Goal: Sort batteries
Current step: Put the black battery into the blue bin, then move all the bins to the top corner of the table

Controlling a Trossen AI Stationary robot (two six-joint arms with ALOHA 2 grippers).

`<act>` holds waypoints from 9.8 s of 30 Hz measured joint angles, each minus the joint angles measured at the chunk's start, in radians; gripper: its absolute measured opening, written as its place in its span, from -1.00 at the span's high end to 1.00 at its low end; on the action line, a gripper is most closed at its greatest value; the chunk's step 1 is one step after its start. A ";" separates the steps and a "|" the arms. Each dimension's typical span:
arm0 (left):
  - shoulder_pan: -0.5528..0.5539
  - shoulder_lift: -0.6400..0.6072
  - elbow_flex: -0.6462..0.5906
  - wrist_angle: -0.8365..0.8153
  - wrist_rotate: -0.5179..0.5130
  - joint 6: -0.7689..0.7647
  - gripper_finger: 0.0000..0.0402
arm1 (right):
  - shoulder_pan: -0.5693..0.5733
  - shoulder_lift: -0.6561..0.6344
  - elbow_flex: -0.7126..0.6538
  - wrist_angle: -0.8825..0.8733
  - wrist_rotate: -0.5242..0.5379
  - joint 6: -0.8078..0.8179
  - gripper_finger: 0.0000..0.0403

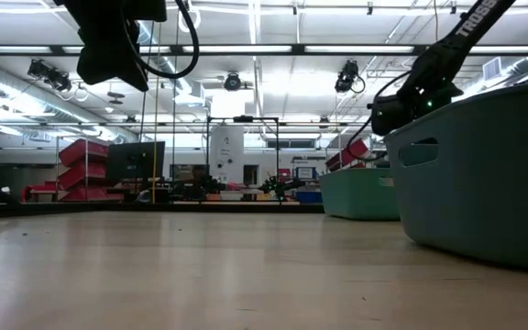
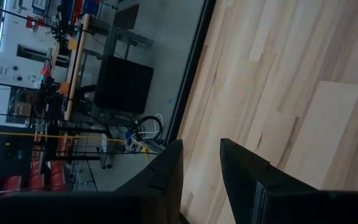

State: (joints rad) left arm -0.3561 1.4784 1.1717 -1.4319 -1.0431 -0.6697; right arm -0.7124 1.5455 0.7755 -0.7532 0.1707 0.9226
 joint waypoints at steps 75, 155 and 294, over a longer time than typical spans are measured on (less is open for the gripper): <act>-0.032 0.000 0.000 0.005 0.027 -0.046 0.47 | 0.452 -0.757 -0.056 -0.249 -0.060 -0.007 0.97; -0.043 0.201 0.001 1.069 0.681 0.558 0.99 | 1.473 -0.552 -0.053 -0.335 -0.193 0.061 0.98; -0.351 0.346 0.036 1.502 0.087 0.484 1.00 | 1.188 -0.025 -0.053 0.859 0.102 -0.863 1.00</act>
State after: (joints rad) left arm -0.7069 1.8240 1.2079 0.0706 -0.9557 -0.1860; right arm 0.4751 1.5204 0.7223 0.1055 0.2731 0.0600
